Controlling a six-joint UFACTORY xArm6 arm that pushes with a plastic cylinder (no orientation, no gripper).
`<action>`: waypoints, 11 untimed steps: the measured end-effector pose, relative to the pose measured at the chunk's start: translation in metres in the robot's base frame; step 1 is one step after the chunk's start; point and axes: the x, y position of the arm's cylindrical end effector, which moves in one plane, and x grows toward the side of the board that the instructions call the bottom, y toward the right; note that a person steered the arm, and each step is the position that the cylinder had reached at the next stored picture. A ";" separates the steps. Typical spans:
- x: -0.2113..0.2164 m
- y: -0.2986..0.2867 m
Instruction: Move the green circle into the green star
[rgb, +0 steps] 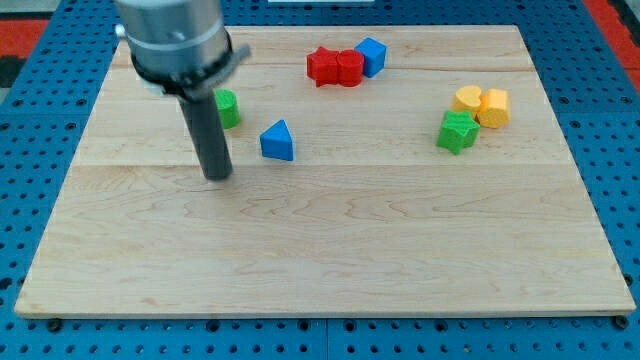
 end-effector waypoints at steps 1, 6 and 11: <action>-0.040 -0.041; -0.108 0.058; -0.062 0.147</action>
